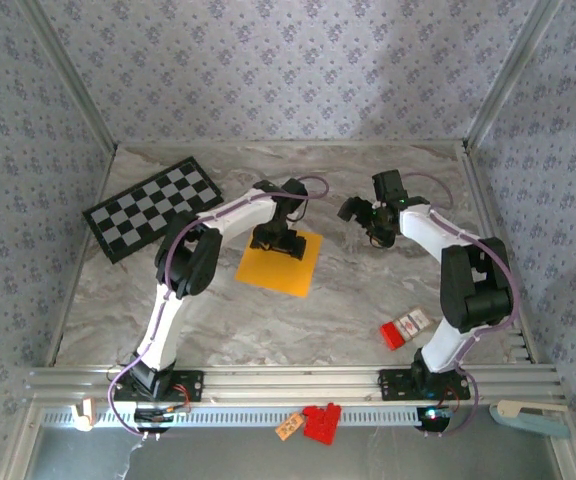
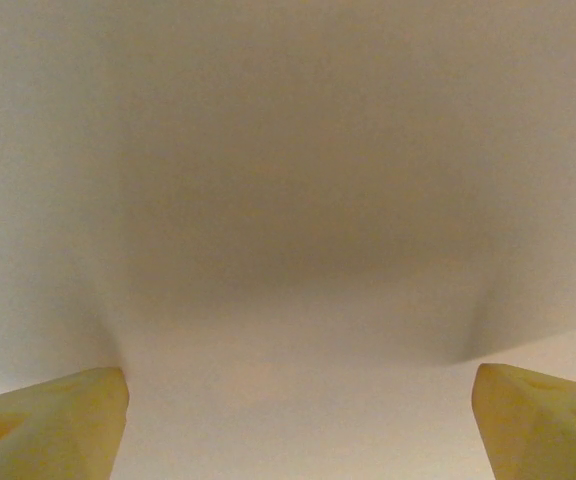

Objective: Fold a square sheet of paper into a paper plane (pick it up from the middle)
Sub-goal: First fold the square sheet of paper in half at the center of the table.

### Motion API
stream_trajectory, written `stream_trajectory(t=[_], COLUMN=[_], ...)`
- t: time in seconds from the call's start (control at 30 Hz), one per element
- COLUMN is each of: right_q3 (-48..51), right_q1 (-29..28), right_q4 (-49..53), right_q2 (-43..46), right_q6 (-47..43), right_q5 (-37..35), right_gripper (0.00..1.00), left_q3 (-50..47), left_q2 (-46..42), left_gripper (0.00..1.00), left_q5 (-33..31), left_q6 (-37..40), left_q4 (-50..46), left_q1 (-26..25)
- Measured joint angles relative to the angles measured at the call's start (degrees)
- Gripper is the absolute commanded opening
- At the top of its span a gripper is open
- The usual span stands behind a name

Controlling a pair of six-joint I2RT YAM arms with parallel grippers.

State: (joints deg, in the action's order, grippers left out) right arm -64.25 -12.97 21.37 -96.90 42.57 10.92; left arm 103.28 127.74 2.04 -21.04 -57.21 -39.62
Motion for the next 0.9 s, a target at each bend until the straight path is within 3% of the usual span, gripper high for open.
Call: stream_trajectory(t=[0.9], right_q3=[0.0], right_q1=[0.4], right_q4=[-0.2], right_q2=[0.0], right_q6=[0.0], right_q5=[0.0], right_gripper=[1.00], left_q3=[-0.3], left_q2=[0.9], left_gripper=[0.81], left_q5=[-3.1], left_q6=[-2.8], left_q4=[0.2], left_q1=[-1.7])
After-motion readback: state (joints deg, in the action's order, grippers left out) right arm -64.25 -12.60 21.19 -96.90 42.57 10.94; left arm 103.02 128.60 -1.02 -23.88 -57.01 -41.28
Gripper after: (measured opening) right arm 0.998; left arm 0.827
